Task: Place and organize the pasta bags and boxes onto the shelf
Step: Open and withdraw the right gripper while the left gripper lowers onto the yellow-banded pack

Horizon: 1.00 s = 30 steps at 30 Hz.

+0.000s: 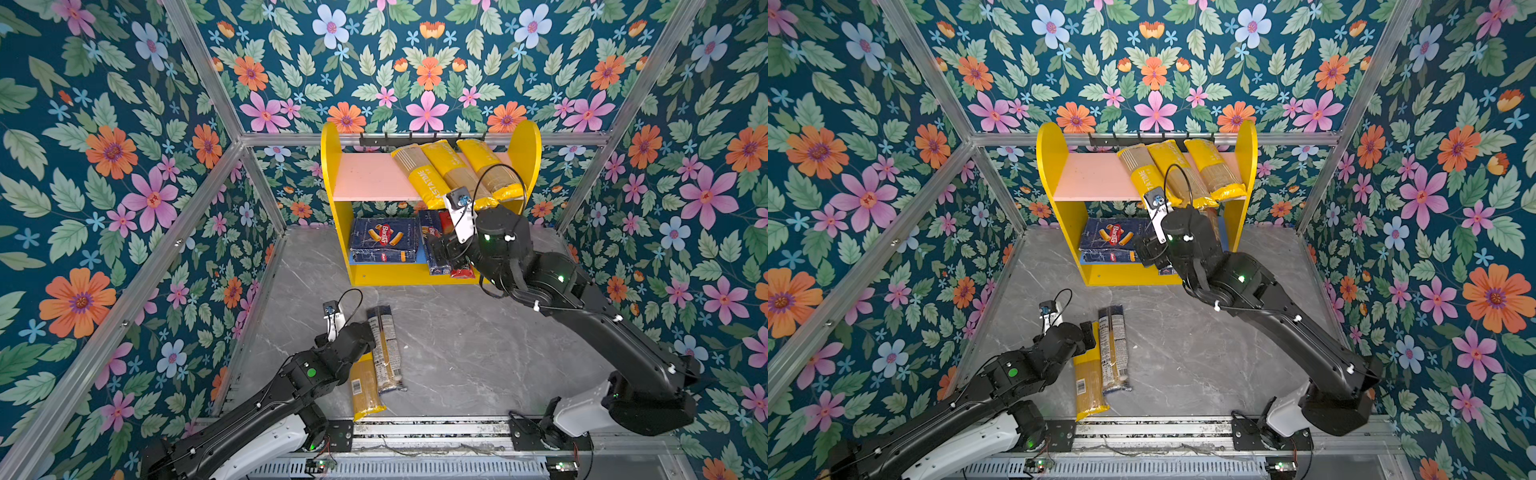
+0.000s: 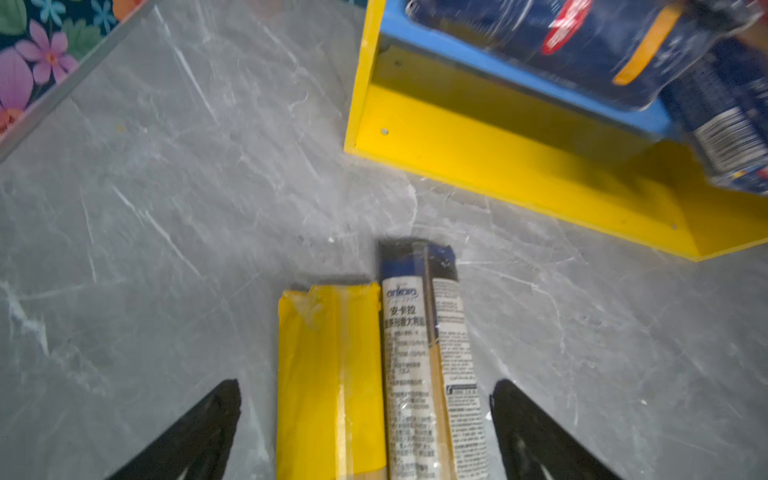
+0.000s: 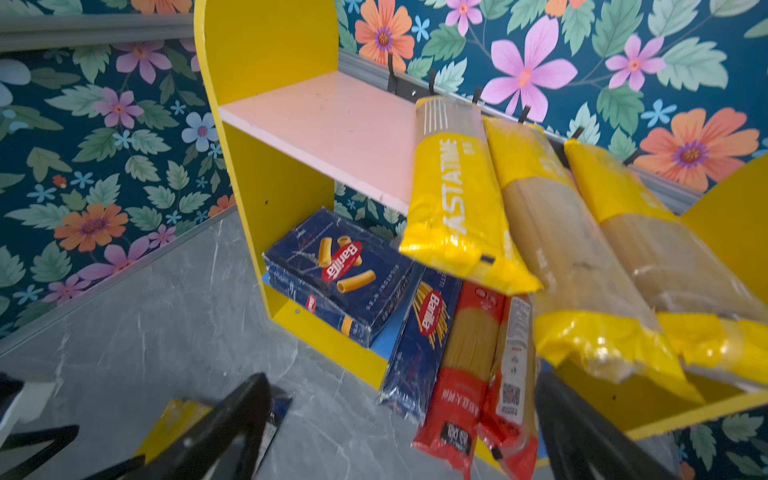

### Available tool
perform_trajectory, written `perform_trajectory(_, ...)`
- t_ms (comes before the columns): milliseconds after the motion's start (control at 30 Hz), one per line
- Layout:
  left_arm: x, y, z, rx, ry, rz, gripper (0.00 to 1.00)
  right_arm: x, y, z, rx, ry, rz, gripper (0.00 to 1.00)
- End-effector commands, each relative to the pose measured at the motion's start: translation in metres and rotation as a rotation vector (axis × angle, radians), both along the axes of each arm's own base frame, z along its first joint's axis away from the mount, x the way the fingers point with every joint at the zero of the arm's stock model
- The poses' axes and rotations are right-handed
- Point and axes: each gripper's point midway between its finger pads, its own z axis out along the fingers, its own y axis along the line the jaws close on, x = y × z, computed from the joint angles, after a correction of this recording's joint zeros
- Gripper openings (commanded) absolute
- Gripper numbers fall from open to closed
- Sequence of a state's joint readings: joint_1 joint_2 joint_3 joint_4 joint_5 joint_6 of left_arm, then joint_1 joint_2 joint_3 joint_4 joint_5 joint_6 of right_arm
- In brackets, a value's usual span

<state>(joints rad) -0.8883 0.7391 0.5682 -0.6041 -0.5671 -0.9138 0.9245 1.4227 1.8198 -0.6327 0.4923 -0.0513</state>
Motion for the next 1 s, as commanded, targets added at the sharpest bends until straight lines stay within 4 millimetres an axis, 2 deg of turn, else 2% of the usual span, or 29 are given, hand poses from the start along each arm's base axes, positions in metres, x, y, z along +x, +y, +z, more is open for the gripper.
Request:
perform_trajectory(0, -0.008, 0.004, -0.017, -0.088, 0.042, 0.058, 0.95, -0.01, -0.012, -0.007, 0.097, 0.028, -0.046, 0.99)
perform_trajectory(233, -0.022, 0.006, -0.052, -0.123, 0.137, 0.09, 0.91, -0.037, -0.03, -0.056, 0.093, 0.127, -0.062, 0.99)
perform_trajectory(333, -0.029, 0.009, -0.067, -0.15, 0.168, 0.106, 0.9, -0.045, -0.042, -0.069, 0.089, 0.159, -0.079, 0.99)
perform_trajectory(567, -0.038, 0.009, -0.087, -0.152, 0.231, 0.121, 0.86, -0.059, -0.068, -0.085, 0.075, 0.179, -0.112, 0.99)
perform_trajectory(967, -0.042, -0.013, -0.122, -0.141, 0.348, 0.09, 0.85, -0.076, -0.089, -0.113, 0.078, 0.217, -0.114, 0.99)
